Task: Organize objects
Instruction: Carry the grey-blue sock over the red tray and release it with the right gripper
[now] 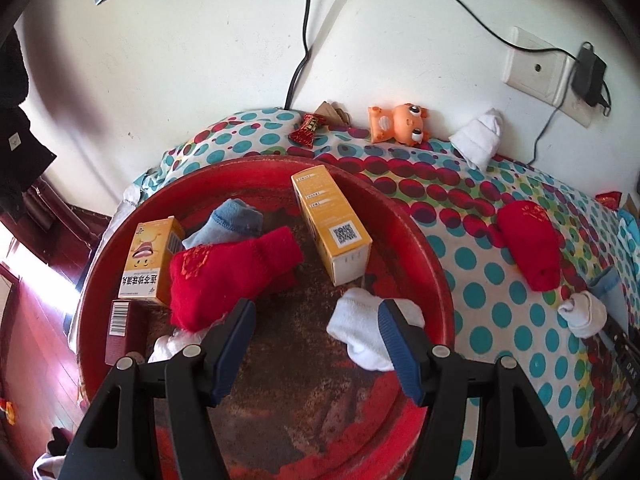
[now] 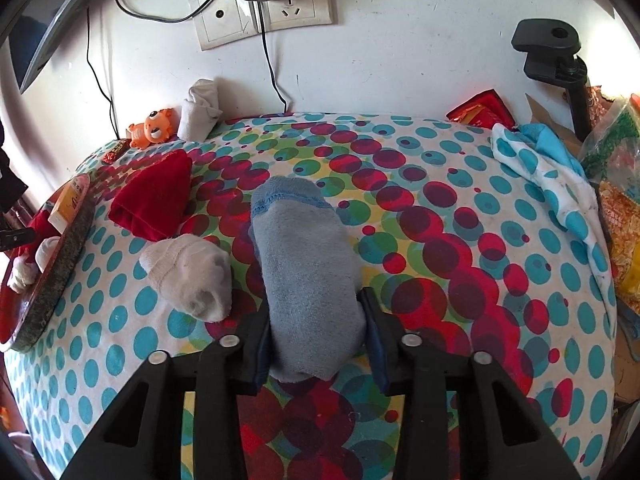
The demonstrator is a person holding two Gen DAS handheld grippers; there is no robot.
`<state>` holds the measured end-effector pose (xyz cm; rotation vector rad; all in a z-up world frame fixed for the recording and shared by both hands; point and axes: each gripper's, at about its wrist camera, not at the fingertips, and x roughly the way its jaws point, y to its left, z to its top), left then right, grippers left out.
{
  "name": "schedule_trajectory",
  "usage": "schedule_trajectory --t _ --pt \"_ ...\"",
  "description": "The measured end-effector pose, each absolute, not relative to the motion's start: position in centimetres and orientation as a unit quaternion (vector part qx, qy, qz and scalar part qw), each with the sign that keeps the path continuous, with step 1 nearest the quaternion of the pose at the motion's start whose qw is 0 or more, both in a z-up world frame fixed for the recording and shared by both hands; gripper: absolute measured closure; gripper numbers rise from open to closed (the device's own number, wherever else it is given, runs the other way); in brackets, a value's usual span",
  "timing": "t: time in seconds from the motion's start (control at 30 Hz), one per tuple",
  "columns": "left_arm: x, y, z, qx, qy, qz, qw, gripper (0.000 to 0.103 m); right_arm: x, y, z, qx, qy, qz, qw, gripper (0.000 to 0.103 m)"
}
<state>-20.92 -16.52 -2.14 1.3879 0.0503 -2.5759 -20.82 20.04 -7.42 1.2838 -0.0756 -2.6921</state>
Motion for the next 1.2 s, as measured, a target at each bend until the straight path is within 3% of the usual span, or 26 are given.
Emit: schedule_trajectory --t 0.5,0.8,1.2 --pt "-17.1 -15.3 -3.1 0.475 0.005 -0.875 0.097 0.038 -19.4 17.3 -4.6 0.415 -0.024 -0.904 0.099 0.072" --pt "-15.6 -17.1 -3.9 0.486 0.048 -0.867 0.098 0.035 -19.4 9.8 -1.8 0.39 0.011 -0.904 0.173 0.072" --pt "-14.7 -18.6 -4.8 0.492 0.04 -0.863 0.107 0.034 -19.6 -0.9 -0.7 0.392 0.037 -0.876 0.279 0.072"
